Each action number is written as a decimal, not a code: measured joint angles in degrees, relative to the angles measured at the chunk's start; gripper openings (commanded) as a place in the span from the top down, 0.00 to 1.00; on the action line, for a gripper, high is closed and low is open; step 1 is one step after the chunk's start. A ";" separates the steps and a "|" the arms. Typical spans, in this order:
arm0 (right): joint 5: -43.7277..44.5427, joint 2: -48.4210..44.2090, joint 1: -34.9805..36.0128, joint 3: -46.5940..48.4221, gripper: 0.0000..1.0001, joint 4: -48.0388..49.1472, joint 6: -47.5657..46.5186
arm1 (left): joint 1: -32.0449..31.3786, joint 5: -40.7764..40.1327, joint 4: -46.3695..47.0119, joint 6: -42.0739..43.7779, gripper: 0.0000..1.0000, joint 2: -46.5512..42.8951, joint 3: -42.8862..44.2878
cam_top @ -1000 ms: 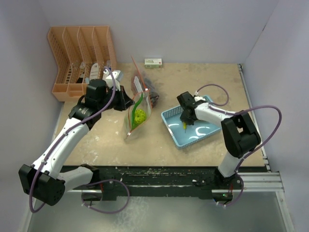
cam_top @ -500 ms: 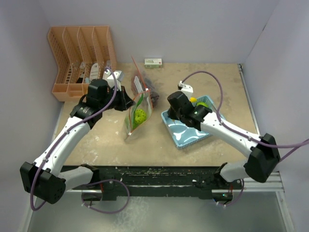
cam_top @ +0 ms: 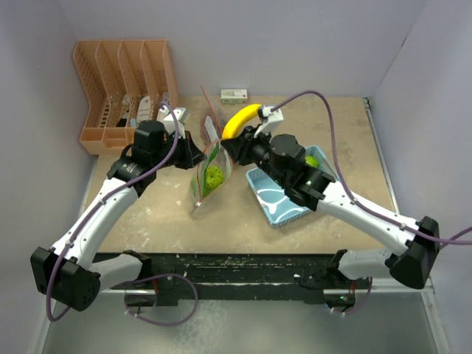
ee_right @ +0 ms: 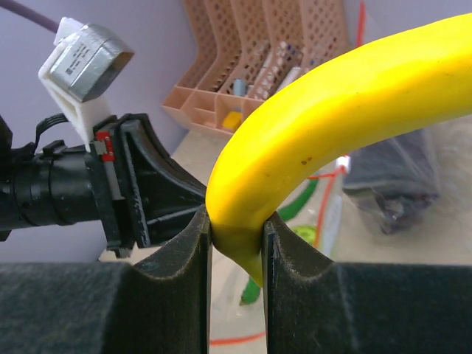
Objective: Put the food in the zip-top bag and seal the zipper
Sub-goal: Place the fake fruit in the zipper food storage bag, then pick up the fake vegetable from the bin.
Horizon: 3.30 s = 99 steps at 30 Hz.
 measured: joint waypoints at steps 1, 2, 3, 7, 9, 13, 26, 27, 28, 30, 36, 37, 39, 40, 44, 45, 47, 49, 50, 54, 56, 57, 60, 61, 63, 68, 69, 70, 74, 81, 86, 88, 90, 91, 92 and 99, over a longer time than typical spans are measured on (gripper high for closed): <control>-0.63 1.22 0.44 0.00 1.00 2.32 -0.52 | 0.00 0.02 0.07 0.00 1.00 0.00 0.00; -0.90 2.43 0.76 -0.11 1.00 4.44 -0.85 | 0.00 0.04 0.20 0.00 1.00 0.00 0.00; -1.20 3.85 1.14 -0.39 1.00 7.02 -1.14 | 0.00 0.09 0.33 0.00 1.00 0.00 0.00; -1.77 8.35 2.78 -2.67 1.00 14.03 -1.70 | 0.00 0.20 0.48 0.00 1.00 -0.02 0.00; -1.70 10.40 3.87 -2.89 1.00 14.91 -1.90 | 0.00 0.17 0.48 0.02 1.00 -0.04 0.00; -0.50 12.81 6.54 -3.04 1.00 15.28 -2.32 | 0.00 0.17 0.48 0.02 1.00 -0.09 0.00; 8.39 13.49 9.97 -2.80 0.81 6.27 -0.33 | 0.00 0.15 -0.61 0.02 1.00 -0.28 -0.02; 8.46 13.60 10.05 -2.80 0.77 5.53 -0.11 | 0.00 0.11 -0.57 0.02 1.00 -0.33 -0.02; 8.50 13.70 10.08 -2.80 0.71 4.94 0.13 | 0.02 0.04 -0.57 0.02 1.00 -0.37 -0.02; 8.44 13.84 10.08 -2.80 0.60 3.76 0.46 | 0.04 0.00 -0.55 0.02 1.00 -0.39 -0.02; 8.24 15.12 10.14 -1.81 0.43 0.13 -0.09 | 0.02 0.02 -0.52 0.00 1.00 -0.39 -0.02; 8.24 15.17 10.16 -1.75 0.41 -0.48 -0.22 | 0.02 0.02 -0.52 0.00 1.00 -0.39 -0.02; 8.28 15.12 10.21 -1.53 0.37 -1.42 -0.37 | 0.02 0.04 -0.52 0.00 1.00 -0.39 -0.02; 8.31 15.10 10.21 -1.36 0.37 -1.97 -0.44 | 0.02 0.02 -0.52 0.00 1.00 -0.39 -0.02; 8.76 13.27 10.21 -1.18 0.34 -4.20 -0.74 | 0.02 0.04 -0.50 0.00 1.00 -0.39 -0.02; 9.25 12.35 10.21 -1.18 0.34 -4.61 -0.85 | 0.02 0.04 -0.50 0.00 1.00 -0.39 -0.02; 10.84 9.66 10.21 -1.18 0.27 -5.55 -1.05 | 0.02 0.04 -0.50 0.00 1.00 -0.39 -0.02; 12.98 7.02 10.19 -0.63 0.24 -7.52 -0.98 | 0.02 0.04 -0.50 0.00 1.00 -0.39 -0.02; 14.71 5.99 10.10 0.24 0.24 -9.20 -0.94 | 0.02 0.04 -0.50 0.00 1.00 -0.39 -0.02; 20.74 5.11 7.48 6.08 0.22 -17.46 1.29 | 0.02 0.09 -0.50 0.00 1.00 -0.39 -0.02; 21.88 5.95 2.40 9.05 0.23 -23.74 4.70 | 0.02 0.22 -0.50 0.00 1.00 -0.39 -0.02; 22.01 6.64 -0.87 9.92 0.23 -26.51 6.49 | 0.02 0.24 -0.50 0.00 1.00 -0.39 -0.02; 22.08 9.44 -10.91 10.03 0.23 -33.29 10.56 | 0.02 0.26 -0.50 0.00 1.00 -0.42 -0.02; 21.77 10.75 -14.64 9.18 0.23 -35.30 11.85 | 0.02 0.24 -0.50 0.00 1.00 -0.46 -0.02; 21.24 12.57 -19.19 6.97 0.23 -37.77 13.27 | 0.02 0.24 -0.52 0.02 1.00 -0.59 -0.02; 18.14 15.87 -25.27 1.55 0.23 -39.82 15.08 | 0.02 0.26 -0.55 0.02 1.00 -0.96 -0.02; 17.75 16.70 -26.08 1.46 0.23 -39.78 15.26 | 0.02 0.28 -0.55 0.04 1.00 -0.98 -0.02; 17.40 17.64 -26.88 1.46 0.23 -39.50 15.34 | 0.02 0.31 -0.55 0.04 1.00 -0.98 -0.02; 17.16 21.35 -29.57 1.49 0.05 -38.64 15.63 | 0.02 0.42 -0.68 0.20 1.00 -0.98 -0.02; 17.22 26.75 -33.90 2.56 0.03 -35.85 14.84 | 0.02 0.39 -0.96 0.46 1.00 -0.98 -0.02; 17.27 30.40 -35.34 3.43 0.05 -33.16 13.70 | 0.02 0.31 -0.96 0.46 1.00 -0.98 -0.02; 17.27 31.52 -35.36 3.54 0.10 -32.59 13.31 | 0.02 0.20 -0.96 0.48 1.00 -0.98 -0.02; 17.22 32.52 -35.36 3.54 0.29 -31.91 12.96 | 0.02 0.15 -0.98 0.48 1.00 -0.98 -0.02; 17.20 32.92 -35.36 3.54 0.40 -31.47 12.76 | 0.02 0.15 -0.98 0.48 1.00 -0.96 -0.02; 17.16 33.33 -35.36 3.54 0.46 -31.08 12.55 | 0.02 0.13 -0.98 0.48 1.00 -0.94 -0.02; 17.00 32.04 -35.34 1.88 0.78 -29.55 12.72 | 0.02 -0.07 -1.01 0.50 1.00 -0.87 -0.02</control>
